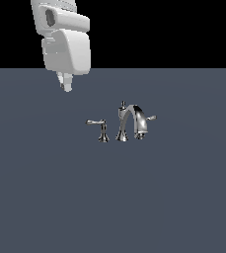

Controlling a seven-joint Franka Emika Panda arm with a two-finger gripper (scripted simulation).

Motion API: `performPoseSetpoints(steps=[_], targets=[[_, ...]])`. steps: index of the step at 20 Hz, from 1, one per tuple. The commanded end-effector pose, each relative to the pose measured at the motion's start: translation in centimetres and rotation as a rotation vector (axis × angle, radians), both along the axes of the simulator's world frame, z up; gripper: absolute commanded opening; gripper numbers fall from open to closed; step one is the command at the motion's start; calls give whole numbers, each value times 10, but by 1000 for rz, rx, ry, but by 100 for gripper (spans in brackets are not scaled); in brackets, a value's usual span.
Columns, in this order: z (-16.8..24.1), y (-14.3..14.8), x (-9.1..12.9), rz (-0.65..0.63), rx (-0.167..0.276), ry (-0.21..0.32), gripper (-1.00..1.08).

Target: Turn on the faucet by rotating a designated handle.

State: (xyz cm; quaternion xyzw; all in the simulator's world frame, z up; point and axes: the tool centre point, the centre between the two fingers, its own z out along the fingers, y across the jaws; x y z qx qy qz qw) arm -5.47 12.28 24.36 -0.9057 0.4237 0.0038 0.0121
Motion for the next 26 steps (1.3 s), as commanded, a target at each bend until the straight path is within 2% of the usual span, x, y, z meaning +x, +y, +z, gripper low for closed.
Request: performPoseSetpoints(steps=[1, 17, 26], targets=[[-13, 1, 13, -48, -1, 0, -100], [-106, -15, 102, -380, -20, 6, -100], [-140, -30, 135, -511, -25, 9, -100]])
